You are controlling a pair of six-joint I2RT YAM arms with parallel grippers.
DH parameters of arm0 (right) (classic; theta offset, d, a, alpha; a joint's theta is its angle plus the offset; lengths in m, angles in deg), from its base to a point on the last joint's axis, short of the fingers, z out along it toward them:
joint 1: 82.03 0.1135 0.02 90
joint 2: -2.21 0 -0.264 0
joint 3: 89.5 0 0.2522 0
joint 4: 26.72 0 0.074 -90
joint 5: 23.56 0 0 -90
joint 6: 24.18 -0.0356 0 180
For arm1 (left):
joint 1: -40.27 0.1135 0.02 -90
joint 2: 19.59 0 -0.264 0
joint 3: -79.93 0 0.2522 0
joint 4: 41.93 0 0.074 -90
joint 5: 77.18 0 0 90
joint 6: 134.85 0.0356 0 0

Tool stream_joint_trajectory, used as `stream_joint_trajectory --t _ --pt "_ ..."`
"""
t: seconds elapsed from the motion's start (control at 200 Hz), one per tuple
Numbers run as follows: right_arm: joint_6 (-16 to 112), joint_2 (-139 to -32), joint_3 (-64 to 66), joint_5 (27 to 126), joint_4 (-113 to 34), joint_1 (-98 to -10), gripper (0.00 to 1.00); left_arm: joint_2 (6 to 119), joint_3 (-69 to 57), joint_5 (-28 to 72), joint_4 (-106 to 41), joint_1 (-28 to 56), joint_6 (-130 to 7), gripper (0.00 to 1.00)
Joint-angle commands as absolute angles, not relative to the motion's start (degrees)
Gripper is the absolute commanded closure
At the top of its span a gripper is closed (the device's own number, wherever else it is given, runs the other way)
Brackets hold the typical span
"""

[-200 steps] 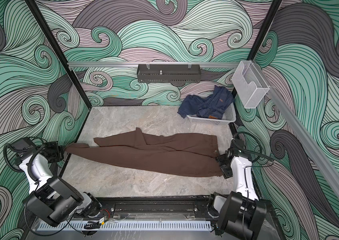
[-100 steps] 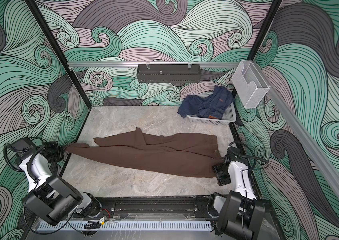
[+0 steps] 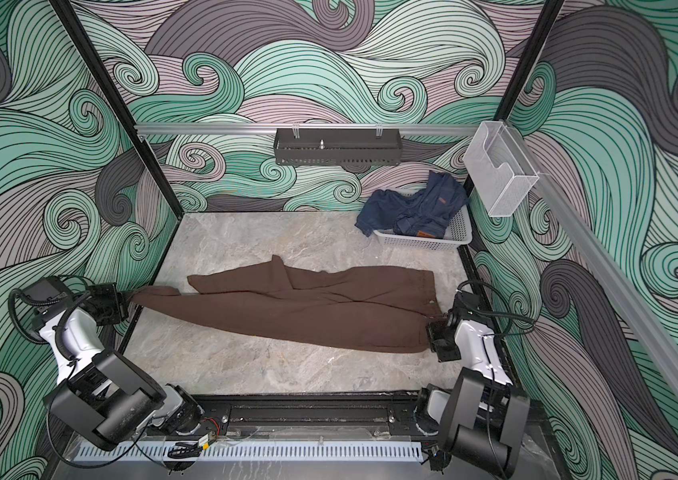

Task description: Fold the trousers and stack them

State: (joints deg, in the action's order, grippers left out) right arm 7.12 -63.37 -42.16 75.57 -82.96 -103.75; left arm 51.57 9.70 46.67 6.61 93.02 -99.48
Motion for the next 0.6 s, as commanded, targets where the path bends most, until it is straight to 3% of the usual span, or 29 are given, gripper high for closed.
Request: stream_joint_trajectory --t 0.0,0.255,0.595 --pt "5.6 -58.4 -37.7 77.9 -84.8 -103.7 1.00 51.6 8.4 47.6 7.1 93.6 -99.5 1.00" --pt "4.3 -51.0 -23.4 75.3 -96.7 -105.6 1.00 50.2 6.3 46.5 11.8 95.0 -99.9 1.00" --pt "5.0 -54.8 -24.7 69.9 -93.9 -114.5 1.00 50.6 7.6 42.6 14.2 97.7 -99.0 1.00"
